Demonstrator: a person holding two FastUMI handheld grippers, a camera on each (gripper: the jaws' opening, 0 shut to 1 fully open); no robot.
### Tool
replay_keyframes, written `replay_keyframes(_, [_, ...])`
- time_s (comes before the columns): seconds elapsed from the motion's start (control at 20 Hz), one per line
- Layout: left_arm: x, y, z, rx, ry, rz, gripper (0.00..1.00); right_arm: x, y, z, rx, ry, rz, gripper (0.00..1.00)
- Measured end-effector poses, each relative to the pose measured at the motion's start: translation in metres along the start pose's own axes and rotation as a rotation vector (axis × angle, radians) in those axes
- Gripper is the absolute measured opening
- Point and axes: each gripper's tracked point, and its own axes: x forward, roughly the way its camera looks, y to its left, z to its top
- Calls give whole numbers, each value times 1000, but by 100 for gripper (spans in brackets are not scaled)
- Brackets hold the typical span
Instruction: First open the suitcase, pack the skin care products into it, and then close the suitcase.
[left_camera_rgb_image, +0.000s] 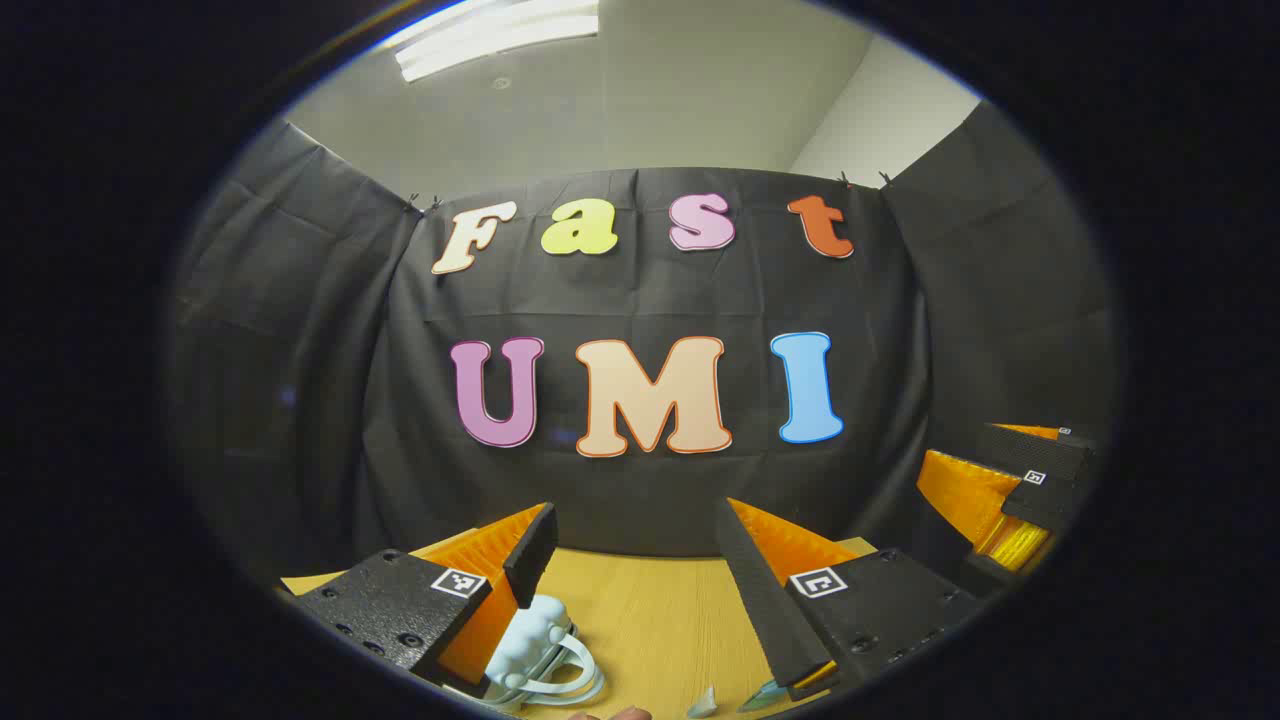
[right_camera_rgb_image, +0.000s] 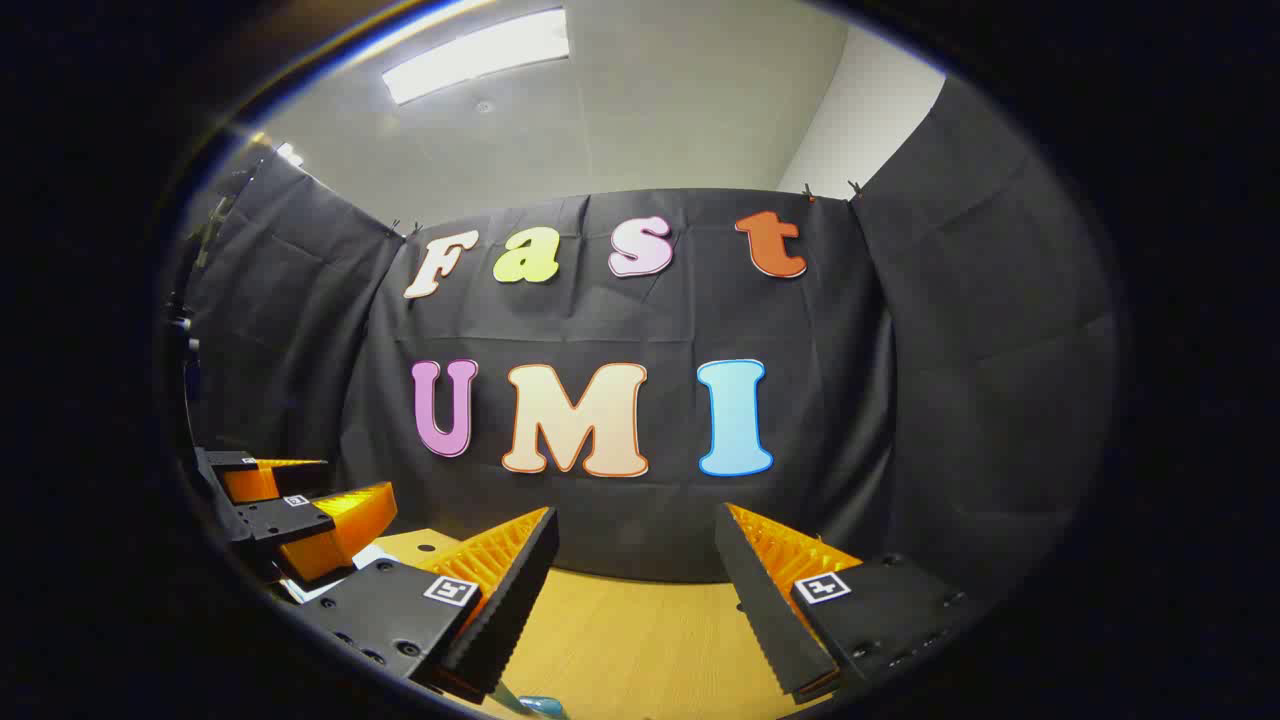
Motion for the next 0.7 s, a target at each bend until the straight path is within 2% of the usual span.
replay_keyframes(0.1, [7, 4, -6, 10, 18, -13, 92, 6, -2, -3, -11, 11, -38, 98])
replay_keyframes(0.35, [20, 20, -21, -10, 47, -26, 96, 16, 15, -1, -28, 1, -52, 98])
replay_keyframes(0.7, [33, 52, -96, 9, 234, 19, 96, 20, 22, -23, -49, 59, -69, 98])
